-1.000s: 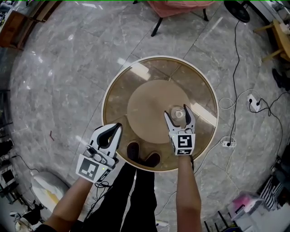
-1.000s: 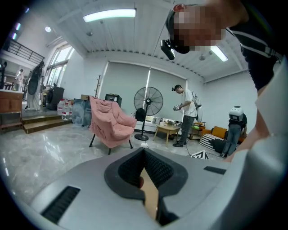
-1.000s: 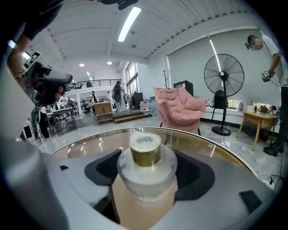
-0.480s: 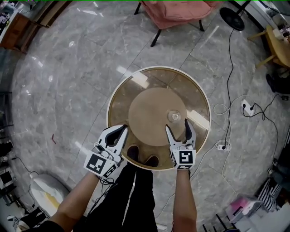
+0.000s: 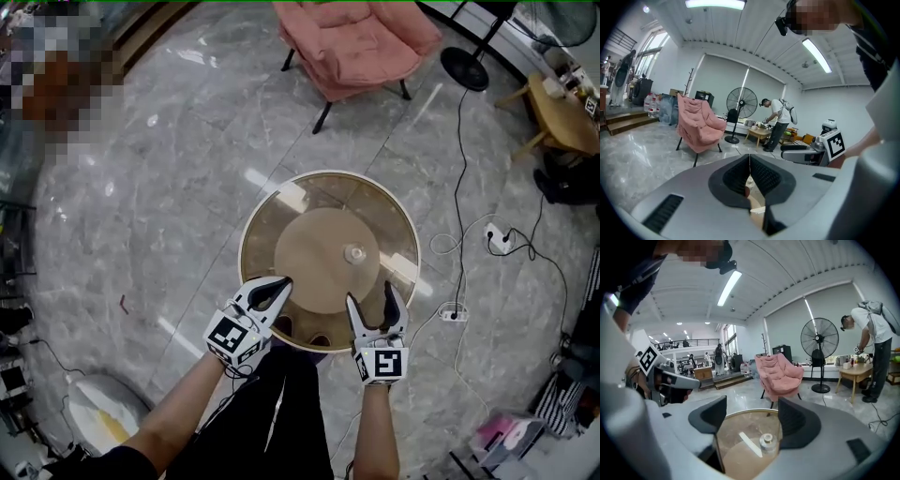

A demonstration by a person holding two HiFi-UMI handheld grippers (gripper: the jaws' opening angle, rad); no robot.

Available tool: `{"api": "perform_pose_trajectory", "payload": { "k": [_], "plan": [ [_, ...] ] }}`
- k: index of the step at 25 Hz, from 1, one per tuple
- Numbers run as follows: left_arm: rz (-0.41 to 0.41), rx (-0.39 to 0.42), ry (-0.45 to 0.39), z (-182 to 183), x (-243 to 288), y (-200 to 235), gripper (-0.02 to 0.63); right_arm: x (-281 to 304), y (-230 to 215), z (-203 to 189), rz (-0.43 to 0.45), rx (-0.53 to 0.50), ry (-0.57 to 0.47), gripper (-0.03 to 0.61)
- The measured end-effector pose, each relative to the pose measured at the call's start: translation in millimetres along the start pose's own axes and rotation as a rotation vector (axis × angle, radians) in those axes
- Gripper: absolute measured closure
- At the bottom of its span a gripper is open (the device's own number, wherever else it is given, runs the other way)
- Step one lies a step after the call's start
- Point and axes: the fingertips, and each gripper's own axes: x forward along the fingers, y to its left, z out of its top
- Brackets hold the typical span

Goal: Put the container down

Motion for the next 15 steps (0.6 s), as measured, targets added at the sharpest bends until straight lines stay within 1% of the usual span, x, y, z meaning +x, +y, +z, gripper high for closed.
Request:
{"api": "perform_pose_trajectory", "payload": {
  "k": [6,9,12,15],
  "plan": [
    [-0.064,0.007,-0.042,65.5,-20.3,-27.4,0.588,-47.9,16.2,80.1,-0.013,0.015,-0.061,0.229],
    [-0.052,0.026,-0.073,114.2,-41.1,-39.8,0.588,-72.1,24.4,118.7,-0.020,0.027,-0.070,0.229],
    [-0.038,0.027,-0.112,164.0,-66.0,-55.8,0.586,-101.1,36.9,164.2,0.000,-0.022,-0.088,0.229],
    [-0.035,0.046,-0.149,204.3,-96.4,-74.5,0.586,-131.7,55.4,210.2,0.022,-0.066,-0.132,0.230]
  ]
}}
